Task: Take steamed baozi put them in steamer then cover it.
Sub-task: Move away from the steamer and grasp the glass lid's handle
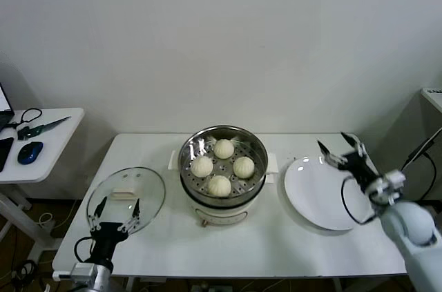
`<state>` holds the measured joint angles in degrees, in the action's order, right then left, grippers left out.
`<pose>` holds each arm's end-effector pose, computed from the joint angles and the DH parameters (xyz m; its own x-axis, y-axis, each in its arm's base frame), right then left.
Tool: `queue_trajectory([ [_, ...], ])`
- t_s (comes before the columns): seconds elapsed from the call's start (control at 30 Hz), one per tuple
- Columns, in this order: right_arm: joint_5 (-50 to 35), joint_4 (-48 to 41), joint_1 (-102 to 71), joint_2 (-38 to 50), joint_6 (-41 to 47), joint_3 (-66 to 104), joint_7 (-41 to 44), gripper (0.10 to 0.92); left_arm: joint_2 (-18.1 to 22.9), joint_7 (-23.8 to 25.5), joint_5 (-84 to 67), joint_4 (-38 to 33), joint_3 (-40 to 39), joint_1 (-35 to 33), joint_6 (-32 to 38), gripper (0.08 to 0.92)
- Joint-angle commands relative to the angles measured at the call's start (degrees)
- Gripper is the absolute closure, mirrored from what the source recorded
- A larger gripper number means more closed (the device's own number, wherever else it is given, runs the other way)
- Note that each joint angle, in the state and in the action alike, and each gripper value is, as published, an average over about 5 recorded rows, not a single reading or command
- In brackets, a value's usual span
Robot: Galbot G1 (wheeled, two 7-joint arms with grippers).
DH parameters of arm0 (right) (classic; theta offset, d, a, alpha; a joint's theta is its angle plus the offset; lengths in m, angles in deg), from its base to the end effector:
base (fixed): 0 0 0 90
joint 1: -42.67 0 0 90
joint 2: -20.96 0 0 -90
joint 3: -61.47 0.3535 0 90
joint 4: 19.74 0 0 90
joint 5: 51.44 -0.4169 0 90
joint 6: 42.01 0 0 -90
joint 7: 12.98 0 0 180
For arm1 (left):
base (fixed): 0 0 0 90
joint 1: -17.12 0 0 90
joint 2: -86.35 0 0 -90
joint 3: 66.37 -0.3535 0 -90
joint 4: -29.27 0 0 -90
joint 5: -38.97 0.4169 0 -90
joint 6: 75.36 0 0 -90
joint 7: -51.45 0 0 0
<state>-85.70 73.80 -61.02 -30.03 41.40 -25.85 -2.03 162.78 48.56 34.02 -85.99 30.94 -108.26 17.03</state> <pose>0.3465 -0.2214 -0.3339 -0.9776 -0.2013 0.0617 -0.2055 0.9760 -0.0722 0.2126 0.0878 -0.3465 -0.9926 -0.0538 0.1093 -0.0327 0.9820 0.1861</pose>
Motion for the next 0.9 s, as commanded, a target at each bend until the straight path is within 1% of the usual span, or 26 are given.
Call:
queue_trajectory([
  [0.03,6.0,0.7,-21.4,-15.0,-15.1,11.3,-1.2,0.203,-0.9,-0.1,2.1,0.4,-0.3,0.2,2.0,0.177],
  [0.13,8.6,0.4,-21.7,-17.2,-16.5,8.8,-1.5,0.203,-1.9,-1.1,6.0,0.5,0.3,0.2,3.7,0.177],
  [0.2,9.9,0.1,-21.8,-18.6,-16.7,7.5,-1.7,0.203,-3.1,-3.2,12.0,0.7,0.7,0.2,4.3,0.177],
  [0.27,10.9,-0.1,-21.8,-19.7,-16.9,6.5,-1.9,0.203,-4.9,-6.8,21.8,1.9,1.0,0.2,4.5,0.177],
  [0.37,12.0,-0.1,-21.7,-21.1,-17.0,5.5,-1.9,0.203,-7.8,-12.3,39.3,5.6,1.3,0.2,4.9,0.177],
  [0.47,12.7,0.2,-21.5,-22.0,-17.0,5.2,-2.0,0.203,-9.7,-15.8,54.0,10.3,1.4,0.8,3.7,0.177],
  [0.57,13.4,0.4,-21.3,-22.6,-17.0,5.0,-2.1,0.203,-10.5,-17.7,63.7,15.1,1.3,2.5,2.4,0.177],
  [0.67,14.1,0.4,-21.4,-23.0,-17.2,4.8,-2.3,0.203,-10.7,-19.0,69.6,20.0,1.1,5.1,2.0,0.177],
  [0.9,14.2,0.1,-21.8,-23.4,-18.0,4.9,-3.0,0.203,-10.4,-20.0,74.6,28.3,0.1,11.2,1.4,0.177],
])
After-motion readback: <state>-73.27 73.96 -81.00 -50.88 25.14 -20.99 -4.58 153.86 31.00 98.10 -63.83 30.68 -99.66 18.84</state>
